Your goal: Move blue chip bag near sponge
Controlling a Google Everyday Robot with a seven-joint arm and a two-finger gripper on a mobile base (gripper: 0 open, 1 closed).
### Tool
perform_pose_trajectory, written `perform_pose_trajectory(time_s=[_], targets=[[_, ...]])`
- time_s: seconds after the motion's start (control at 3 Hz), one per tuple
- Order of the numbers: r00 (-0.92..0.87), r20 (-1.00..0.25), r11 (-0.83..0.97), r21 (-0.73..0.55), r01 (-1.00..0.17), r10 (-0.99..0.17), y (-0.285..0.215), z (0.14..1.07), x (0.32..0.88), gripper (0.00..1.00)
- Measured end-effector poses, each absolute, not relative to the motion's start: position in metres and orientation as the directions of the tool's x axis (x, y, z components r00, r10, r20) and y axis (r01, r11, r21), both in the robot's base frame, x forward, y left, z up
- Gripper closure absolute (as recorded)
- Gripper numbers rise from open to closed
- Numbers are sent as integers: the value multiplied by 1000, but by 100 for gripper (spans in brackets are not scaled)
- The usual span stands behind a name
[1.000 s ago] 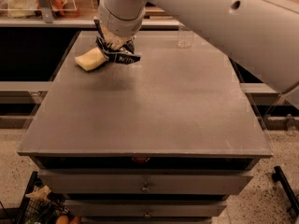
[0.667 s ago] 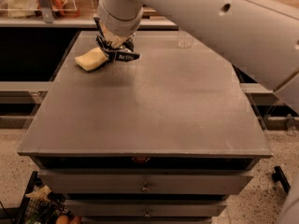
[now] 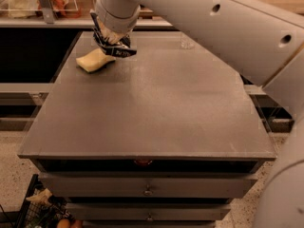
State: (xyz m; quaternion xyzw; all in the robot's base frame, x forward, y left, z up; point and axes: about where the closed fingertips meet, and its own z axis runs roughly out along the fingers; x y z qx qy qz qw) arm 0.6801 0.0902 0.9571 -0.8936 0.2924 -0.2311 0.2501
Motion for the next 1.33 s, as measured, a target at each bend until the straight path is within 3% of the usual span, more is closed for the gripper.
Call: perform_pose_trajectory(time_s=[1.0,1.33], targets=[[739,252,-703,-595,-390,-624,101,958,689,14],[747,246,-705,-594,-388,-618,103,956,690,0]])
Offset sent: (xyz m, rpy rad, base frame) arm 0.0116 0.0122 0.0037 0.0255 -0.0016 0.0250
